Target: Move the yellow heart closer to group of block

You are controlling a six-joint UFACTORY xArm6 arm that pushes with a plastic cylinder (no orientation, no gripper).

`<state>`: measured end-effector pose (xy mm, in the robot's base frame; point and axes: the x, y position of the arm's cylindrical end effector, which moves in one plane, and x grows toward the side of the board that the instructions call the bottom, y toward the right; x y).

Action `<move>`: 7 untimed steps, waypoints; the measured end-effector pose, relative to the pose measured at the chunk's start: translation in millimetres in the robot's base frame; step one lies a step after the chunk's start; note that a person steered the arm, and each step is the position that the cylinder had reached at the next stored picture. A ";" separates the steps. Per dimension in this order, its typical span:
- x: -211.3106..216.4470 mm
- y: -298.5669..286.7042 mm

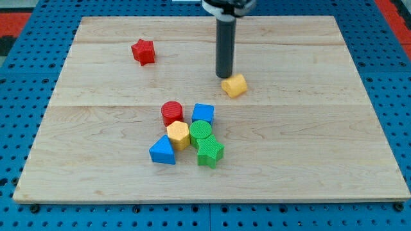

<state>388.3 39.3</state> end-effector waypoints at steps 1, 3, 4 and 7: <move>-15.2 9.1; 25.6 45.4; 30.9 4.3; 31.2 -37.4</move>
